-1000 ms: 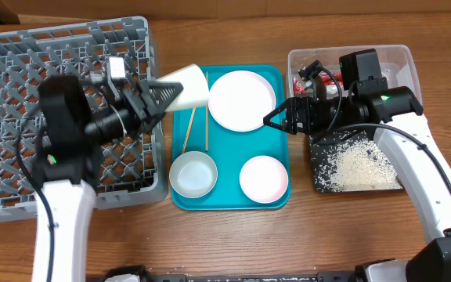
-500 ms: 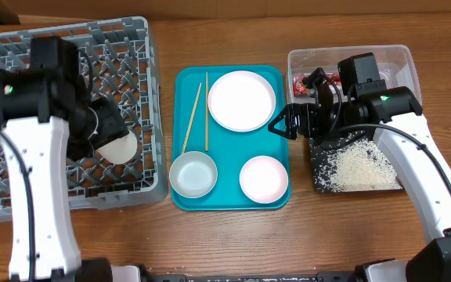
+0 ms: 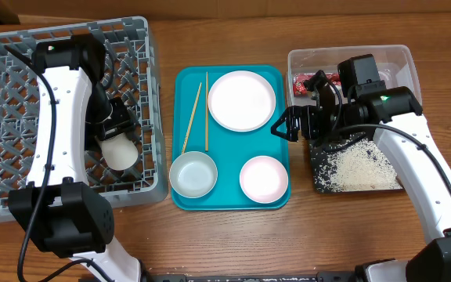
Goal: Sort waste into correct bins and load items into the dishwasher
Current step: 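Place the white cup upside down in the dish rack with the left gripper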
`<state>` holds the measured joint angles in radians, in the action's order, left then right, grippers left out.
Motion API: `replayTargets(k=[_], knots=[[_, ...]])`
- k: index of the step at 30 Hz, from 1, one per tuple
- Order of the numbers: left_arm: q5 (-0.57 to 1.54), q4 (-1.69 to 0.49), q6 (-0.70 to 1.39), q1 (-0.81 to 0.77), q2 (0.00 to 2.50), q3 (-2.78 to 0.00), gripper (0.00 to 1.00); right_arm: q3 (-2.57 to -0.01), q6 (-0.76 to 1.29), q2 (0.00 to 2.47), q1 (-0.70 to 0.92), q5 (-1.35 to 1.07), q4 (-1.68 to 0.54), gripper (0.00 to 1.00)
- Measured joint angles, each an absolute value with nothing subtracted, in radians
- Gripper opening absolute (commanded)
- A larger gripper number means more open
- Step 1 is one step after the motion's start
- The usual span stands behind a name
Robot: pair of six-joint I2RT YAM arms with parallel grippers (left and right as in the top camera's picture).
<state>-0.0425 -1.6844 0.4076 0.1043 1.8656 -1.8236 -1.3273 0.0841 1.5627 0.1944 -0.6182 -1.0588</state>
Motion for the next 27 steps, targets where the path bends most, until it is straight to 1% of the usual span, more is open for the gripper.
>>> replayTargets(k=[5,10,13,18,22,27], knots=[[-0.042,-1.687,0.408,0.104,1.855,-1.824,0.47,-1.327,0.084,1.563,0.194,-0.614,-1.069,1.00],[-0.055,-1.687,0.425,0.088,1.731,-1.821,0.47,-1.327,0.084,1.563,0.194,-0.592,-1.072,1.00],[-0.115,-1.688,0.468,0.030,1.641,-1.821,0.48,-1.327,0.085,1.563,0.194,-0.583,-1.065,1.00],[-0.228,-1.683,0.534,-0.101,1.634,-1.767,0.47,-1.327,0.085,1.563,0.194,-0.576,-1.063,1.00],[-0.304,-1.594,0.576,-0.131,1.635,-1.640,0.47,-1.327,0.085,1.563,0.194,-0.575,-1.061,1.00],[-0.324,-1.457,0.586,-0.131,1.637,-1.488,0.46,-1.327,0.085,1.563,0.194,-0.572,-1.063,1.00]])
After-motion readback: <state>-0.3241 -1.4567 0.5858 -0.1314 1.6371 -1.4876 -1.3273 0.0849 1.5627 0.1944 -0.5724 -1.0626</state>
